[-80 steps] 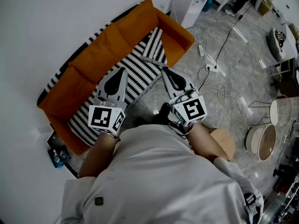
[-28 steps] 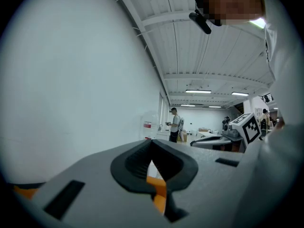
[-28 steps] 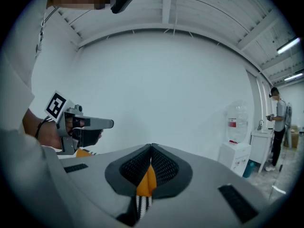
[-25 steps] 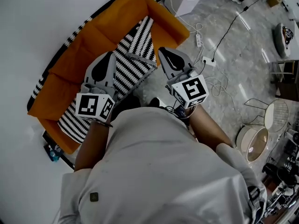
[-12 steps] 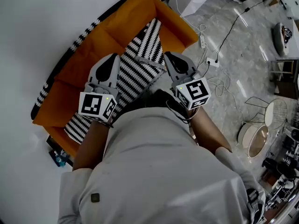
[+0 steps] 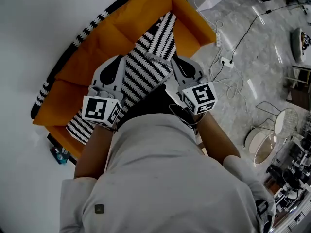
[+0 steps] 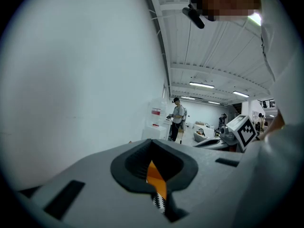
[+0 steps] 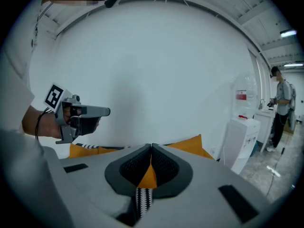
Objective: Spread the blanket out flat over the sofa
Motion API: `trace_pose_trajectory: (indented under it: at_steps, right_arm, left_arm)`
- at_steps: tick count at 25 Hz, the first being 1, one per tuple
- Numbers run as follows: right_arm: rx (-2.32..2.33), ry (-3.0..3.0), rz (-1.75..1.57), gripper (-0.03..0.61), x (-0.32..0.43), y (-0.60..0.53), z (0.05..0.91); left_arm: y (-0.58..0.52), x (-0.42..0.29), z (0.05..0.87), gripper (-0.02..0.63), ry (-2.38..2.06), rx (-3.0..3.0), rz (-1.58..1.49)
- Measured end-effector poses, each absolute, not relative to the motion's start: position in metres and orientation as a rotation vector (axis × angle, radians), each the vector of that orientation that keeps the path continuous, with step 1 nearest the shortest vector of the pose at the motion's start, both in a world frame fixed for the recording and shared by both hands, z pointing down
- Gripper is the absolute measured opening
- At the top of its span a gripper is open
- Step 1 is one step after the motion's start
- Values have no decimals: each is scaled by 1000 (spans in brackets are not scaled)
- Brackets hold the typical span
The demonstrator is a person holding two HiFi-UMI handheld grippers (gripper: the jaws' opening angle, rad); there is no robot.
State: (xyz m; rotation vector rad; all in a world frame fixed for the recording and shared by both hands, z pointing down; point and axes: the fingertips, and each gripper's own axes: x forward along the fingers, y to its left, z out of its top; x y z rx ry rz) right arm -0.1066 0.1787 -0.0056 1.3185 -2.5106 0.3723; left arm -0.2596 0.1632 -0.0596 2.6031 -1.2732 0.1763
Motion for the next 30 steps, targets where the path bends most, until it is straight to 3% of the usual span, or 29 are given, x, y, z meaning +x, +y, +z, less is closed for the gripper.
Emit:
trace_pose_trajectory:
  at_steps: [7,14,21,30]
  right_arm:
    - [1205,-2478,521,31,-122,150,86]
    - [1125,-2405,627,118,-135,108,190]
    - [1001,-2268,785,155,-157,106,323]
    - [958,-2184,828,174,-166,92,429]
  left_arm:
    - [140,-256,3,9,-1228,2560,248]
    - [101,-263,77,9,-1253,2492,332]
    - [78,-277,158,9,-1290,2395,417]
    - [55,-268,272,9,-1244,2349,500]
